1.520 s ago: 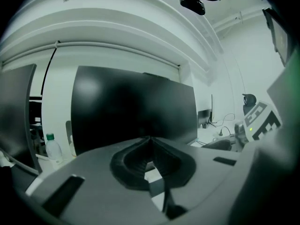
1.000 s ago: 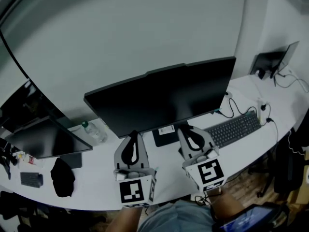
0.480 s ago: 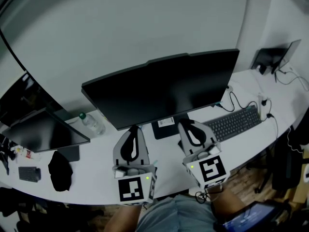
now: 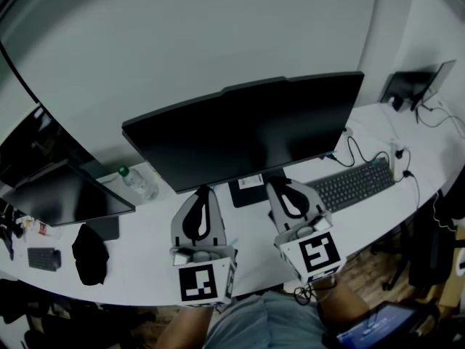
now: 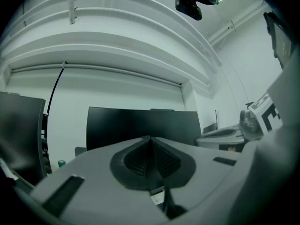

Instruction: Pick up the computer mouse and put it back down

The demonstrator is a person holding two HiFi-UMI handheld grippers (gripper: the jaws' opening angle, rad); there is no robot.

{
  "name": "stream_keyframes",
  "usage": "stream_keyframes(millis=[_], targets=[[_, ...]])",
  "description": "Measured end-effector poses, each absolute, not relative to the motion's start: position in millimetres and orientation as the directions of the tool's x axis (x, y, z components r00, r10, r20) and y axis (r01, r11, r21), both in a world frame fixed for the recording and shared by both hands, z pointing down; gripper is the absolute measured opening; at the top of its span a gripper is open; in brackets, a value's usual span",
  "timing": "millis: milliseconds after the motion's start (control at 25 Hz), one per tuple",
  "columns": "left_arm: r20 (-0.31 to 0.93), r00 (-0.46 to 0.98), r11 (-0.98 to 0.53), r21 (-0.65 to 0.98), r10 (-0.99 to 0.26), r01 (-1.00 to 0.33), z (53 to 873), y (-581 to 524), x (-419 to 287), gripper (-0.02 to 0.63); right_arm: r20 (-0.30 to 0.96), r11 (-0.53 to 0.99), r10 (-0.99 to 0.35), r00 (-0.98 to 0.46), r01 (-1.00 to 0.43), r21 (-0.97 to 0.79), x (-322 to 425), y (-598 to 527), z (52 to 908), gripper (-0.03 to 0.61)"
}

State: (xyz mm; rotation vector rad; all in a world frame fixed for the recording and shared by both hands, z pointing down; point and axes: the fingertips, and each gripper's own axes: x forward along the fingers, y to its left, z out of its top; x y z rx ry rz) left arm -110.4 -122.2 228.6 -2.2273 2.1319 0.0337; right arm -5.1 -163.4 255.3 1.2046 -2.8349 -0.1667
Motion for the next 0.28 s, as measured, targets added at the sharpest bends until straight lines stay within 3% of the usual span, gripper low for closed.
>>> stream_keyframes(millis=[280], targets=[[-0.050, 0.047, -0.045, -0.027, -0.998, -0.999, 230.4, -123.1, -107.9, 0.005, 0.014, 0.687, -0.723, -0.690, -0.717, 0.118, -1.5, -164.0, 256.8, 0.014]])
